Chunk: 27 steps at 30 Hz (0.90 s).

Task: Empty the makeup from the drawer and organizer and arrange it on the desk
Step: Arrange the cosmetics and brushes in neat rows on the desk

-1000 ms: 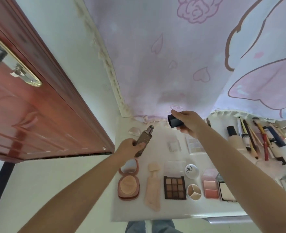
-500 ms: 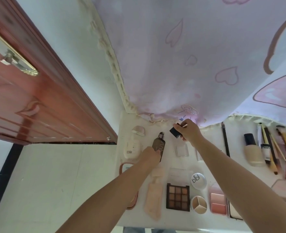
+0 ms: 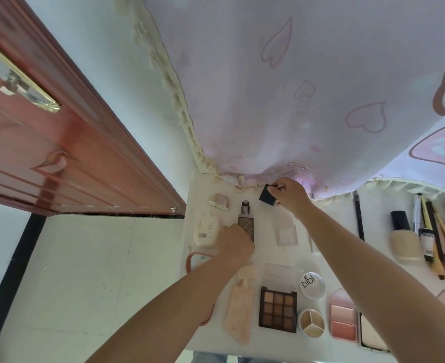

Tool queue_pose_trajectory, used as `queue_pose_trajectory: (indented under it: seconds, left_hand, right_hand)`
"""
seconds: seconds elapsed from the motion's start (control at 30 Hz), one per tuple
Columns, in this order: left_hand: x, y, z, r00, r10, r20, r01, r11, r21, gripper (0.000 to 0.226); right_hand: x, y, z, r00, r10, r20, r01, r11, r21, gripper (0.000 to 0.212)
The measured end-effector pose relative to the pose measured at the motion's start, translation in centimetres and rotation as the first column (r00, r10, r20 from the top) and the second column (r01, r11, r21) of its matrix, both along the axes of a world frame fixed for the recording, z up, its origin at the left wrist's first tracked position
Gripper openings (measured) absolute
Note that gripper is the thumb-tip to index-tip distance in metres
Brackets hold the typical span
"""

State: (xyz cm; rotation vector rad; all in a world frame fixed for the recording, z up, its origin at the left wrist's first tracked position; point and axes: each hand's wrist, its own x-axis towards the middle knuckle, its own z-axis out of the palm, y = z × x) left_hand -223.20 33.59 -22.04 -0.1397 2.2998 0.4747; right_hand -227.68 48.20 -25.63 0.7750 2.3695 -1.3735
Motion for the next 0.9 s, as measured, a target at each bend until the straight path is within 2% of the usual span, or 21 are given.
queue_pose_trajectory:
  seconds: [0.13, 0.33, 0.5, 0.63, 0.77, 0.9]
  left_hand:
    - [-0.2, 0.4, -1.0, 0.986, -0.118, -0.117, 0.113, 0.992, -0.054, 0.054]
    - [-0.6, 0.2, -1.5, 0.987, -0.131, -0.099, 0.128, 0.991, -0.032, 0.05]
    - [-0.5, 0.0, -1.6, 0.99, -0.124, -0.067, 0.123, 0.992, -0.015, 0.057]
    - [-0.3, -0.2, -1.3, 0.989, -0.134, -0.071, 0.133, 0.991, -0.01, 0.054]
    - [0.0, -0.4, -0.9, 0.962, -0.253, -0.101, 0.249, 0.967, -0.046, 0.045]
    - [0.3, -0.5, -0.7, 0.955, -0.277, -0.109, 0.274, 0.961, -0.044, 0.04]
  right_hand:
    - [-0.8, -0.3, -0.4, 0.999, 0.034, -0.019, -0.033, 0.999, 0.02, 0.026]
    - [-2.0, -1.3, -0.9, 0.981, 0.192, -0.004, -0.189, 0.971, 0.147, 0.028]
    - [-2.8, -1.9, -0.6, 0.967, 0.253, -0.026, -0.241, 0.945, 0.222, 0.035]
    - [-2.8, -2.3, -0.9, 0.958, 0.282, -0.056, -0.265, 0.941, 0.209, 0.03]
    - [-2.8, -2.0, -0.8, 0.945, 0.322, -0.057, -0.313, 0.941, 0.129, 0.023]
    - [-3.0, -1.7, -1.1, 0.933, 0.357, -0.048, -0.344, 0.923, 0.173, 0.022]
